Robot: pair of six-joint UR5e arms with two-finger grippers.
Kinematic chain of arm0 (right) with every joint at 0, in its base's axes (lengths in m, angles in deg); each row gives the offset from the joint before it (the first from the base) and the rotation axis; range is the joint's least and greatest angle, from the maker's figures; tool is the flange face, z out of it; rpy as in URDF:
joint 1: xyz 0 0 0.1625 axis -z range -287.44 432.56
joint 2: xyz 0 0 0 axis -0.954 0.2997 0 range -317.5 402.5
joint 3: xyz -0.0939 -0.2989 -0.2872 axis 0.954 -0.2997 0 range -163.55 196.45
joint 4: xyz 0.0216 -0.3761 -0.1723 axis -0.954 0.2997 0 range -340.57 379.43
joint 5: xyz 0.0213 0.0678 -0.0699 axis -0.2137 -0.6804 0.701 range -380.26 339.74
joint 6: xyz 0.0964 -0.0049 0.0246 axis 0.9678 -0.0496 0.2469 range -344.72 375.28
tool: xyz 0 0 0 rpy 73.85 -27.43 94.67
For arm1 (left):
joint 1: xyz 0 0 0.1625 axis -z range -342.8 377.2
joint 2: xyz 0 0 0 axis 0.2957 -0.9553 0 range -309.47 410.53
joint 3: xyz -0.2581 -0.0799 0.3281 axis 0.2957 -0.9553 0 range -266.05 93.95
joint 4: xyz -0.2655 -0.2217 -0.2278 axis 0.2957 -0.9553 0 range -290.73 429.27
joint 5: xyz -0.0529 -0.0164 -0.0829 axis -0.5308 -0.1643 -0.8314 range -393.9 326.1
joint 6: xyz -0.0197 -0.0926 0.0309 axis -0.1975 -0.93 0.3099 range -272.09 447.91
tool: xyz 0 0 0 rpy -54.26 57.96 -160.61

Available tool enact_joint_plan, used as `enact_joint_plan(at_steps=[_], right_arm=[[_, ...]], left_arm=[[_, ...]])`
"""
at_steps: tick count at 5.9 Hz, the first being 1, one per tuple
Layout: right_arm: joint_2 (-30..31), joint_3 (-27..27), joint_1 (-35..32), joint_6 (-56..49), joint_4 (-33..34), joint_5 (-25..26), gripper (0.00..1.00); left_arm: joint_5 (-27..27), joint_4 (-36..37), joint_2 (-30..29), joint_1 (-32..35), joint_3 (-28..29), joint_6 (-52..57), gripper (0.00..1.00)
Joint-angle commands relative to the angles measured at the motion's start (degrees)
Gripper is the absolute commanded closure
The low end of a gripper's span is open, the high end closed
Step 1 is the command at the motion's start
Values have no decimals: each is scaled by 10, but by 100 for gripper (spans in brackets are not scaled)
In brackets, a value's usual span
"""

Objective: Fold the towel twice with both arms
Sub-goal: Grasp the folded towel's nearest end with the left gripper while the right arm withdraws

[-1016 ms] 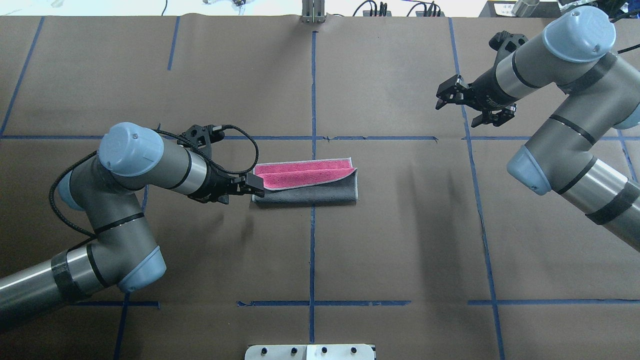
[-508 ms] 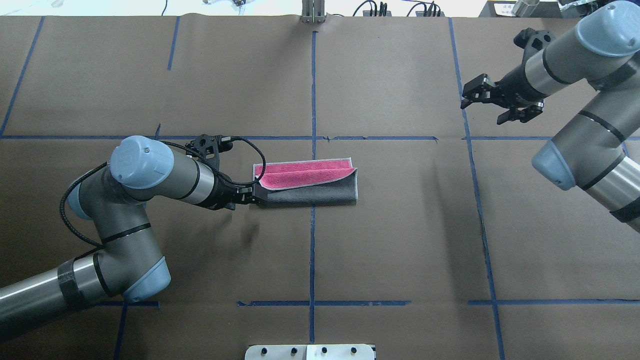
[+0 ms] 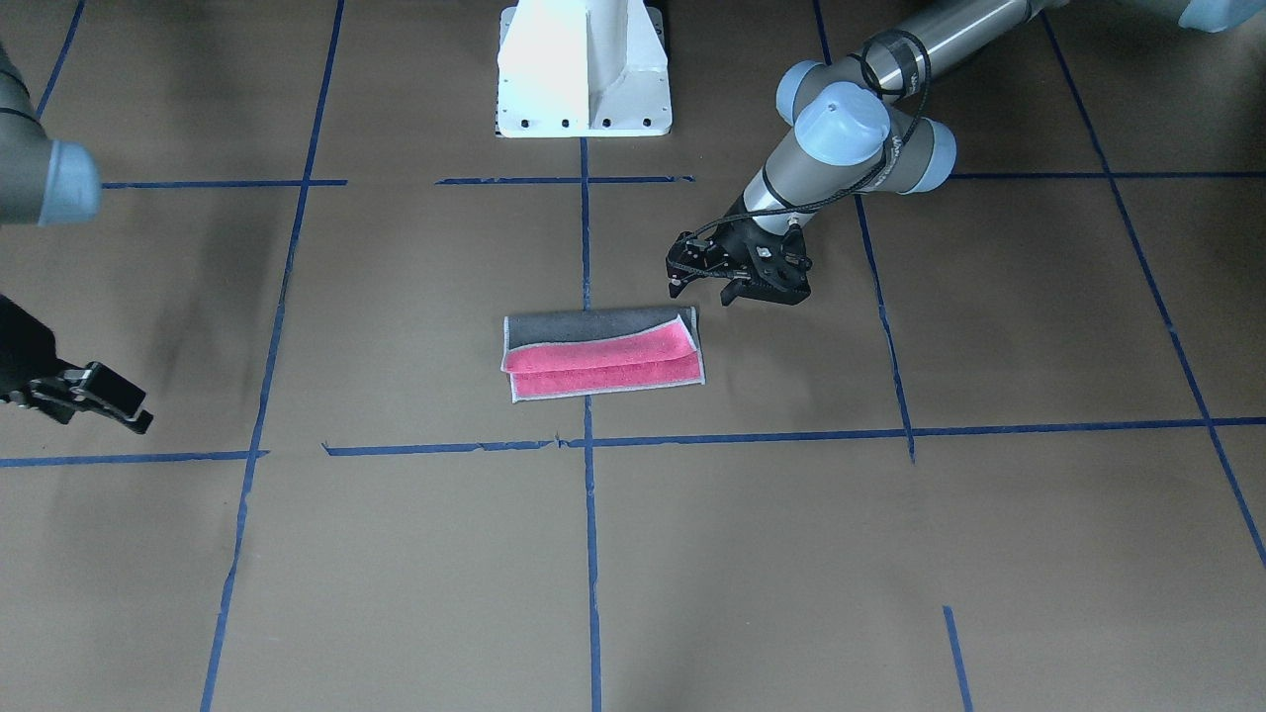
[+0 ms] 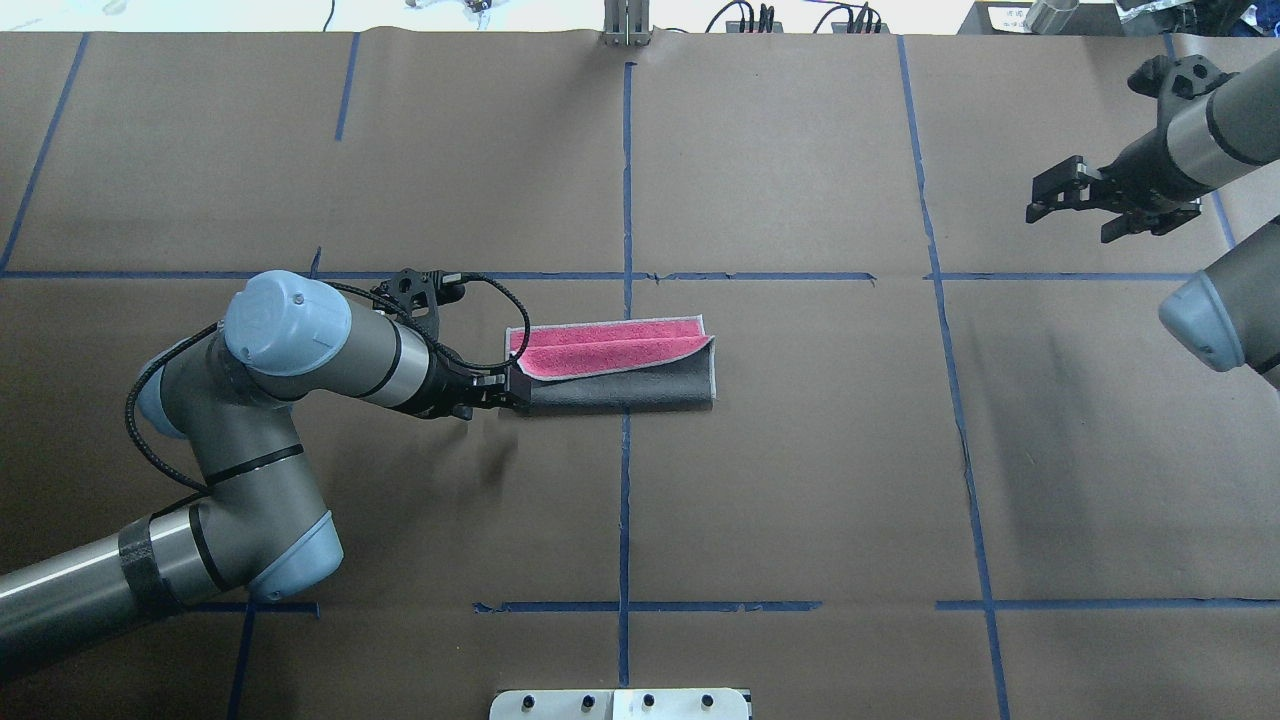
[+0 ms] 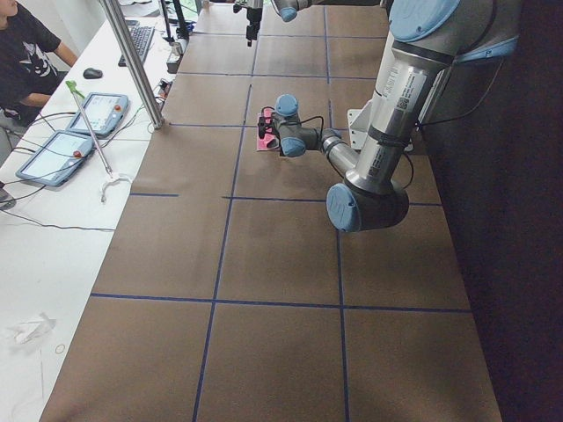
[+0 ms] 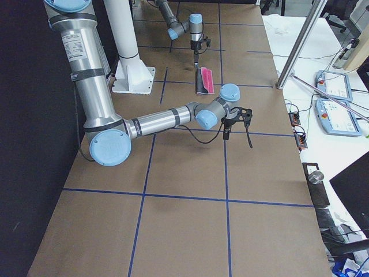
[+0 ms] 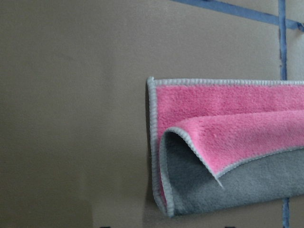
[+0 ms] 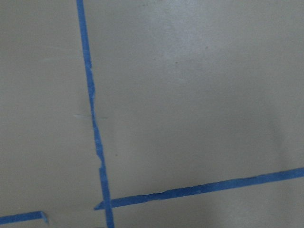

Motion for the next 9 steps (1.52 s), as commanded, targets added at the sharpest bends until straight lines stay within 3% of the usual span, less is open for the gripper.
enact_joint_plan(at_steps=[1,5,9], right_arm=[[3,-14,-15,-30,-1,-6,0],[3,-14,-19,-30,-1,-16,0],[4,-13,-25,-30,-1,-25,0]], left_arm=[[0,2,-2,-1,7,-4,41],[1,23,-29,-1,22,-9,41],[11,27,-35,0,28,-9,49]])
